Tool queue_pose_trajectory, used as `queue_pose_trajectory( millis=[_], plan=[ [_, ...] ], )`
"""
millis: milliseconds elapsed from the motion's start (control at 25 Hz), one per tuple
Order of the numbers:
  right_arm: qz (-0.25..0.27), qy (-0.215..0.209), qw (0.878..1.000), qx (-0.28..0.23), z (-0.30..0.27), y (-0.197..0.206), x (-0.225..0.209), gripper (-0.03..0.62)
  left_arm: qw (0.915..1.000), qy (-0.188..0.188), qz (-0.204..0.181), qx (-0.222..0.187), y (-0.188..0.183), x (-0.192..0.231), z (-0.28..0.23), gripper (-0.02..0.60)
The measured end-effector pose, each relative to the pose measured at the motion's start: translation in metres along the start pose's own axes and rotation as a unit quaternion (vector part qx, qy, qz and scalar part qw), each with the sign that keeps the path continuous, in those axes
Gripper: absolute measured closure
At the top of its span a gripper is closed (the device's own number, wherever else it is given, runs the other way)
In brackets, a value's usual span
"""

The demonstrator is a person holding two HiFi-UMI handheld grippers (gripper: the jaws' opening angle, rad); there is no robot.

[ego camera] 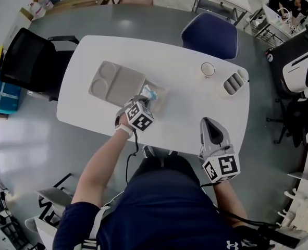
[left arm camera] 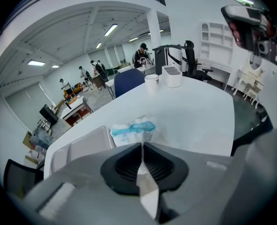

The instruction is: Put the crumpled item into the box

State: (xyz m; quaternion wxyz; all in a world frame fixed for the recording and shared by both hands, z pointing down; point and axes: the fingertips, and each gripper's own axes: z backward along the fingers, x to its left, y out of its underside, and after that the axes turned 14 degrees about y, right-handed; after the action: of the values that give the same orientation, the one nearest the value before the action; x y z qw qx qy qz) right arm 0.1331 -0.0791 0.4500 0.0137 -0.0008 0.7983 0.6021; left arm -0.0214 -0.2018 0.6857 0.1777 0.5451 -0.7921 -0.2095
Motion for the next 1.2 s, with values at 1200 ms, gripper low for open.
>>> queue_pose_trajectory(
  millis=[1200],
  plan=[
    [-0.028, -0.02, 0.999, 0.037, -0.014, 0.03, -0.028, 0.592, 0.9826, -0.004, 0.142, 0.12, 0.029, 0.013, -0.064, 0.544]
  ],
)
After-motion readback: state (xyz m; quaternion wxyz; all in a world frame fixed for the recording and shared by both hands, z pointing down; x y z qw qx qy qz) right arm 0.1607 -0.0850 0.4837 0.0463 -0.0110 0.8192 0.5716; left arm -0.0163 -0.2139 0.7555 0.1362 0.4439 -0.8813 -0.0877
